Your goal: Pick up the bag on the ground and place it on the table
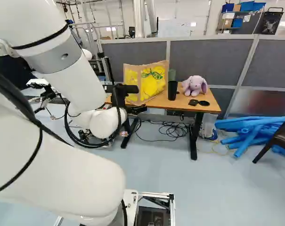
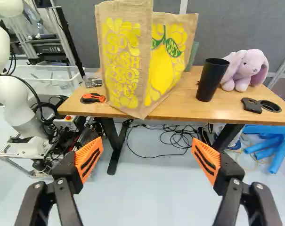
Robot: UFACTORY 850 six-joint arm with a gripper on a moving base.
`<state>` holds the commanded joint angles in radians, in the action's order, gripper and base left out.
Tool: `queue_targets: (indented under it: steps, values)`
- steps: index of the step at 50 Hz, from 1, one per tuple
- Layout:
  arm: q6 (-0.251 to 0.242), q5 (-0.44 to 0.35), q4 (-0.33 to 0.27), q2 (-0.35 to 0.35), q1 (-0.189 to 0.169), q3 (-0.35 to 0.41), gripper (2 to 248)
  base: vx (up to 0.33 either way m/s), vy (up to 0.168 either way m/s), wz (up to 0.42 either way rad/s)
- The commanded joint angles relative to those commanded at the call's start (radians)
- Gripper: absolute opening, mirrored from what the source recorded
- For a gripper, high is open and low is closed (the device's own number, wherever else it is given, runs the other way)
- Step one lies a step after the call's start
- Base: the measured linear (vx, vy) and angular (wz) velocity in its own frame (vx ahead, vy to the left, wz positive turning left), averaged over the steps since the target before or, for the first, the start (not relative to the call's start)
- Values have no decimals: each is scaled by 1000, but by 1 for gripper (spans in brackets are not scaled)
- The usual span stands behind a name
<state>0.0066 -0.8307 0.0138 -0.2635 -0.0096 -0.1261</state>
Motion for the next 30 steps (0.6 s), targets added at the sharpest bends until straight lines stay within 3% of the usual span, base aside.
queue_targets:
  steps: [30]
  values:
    - [-7,-42,-14,-16,10,39,247,0,0,0]
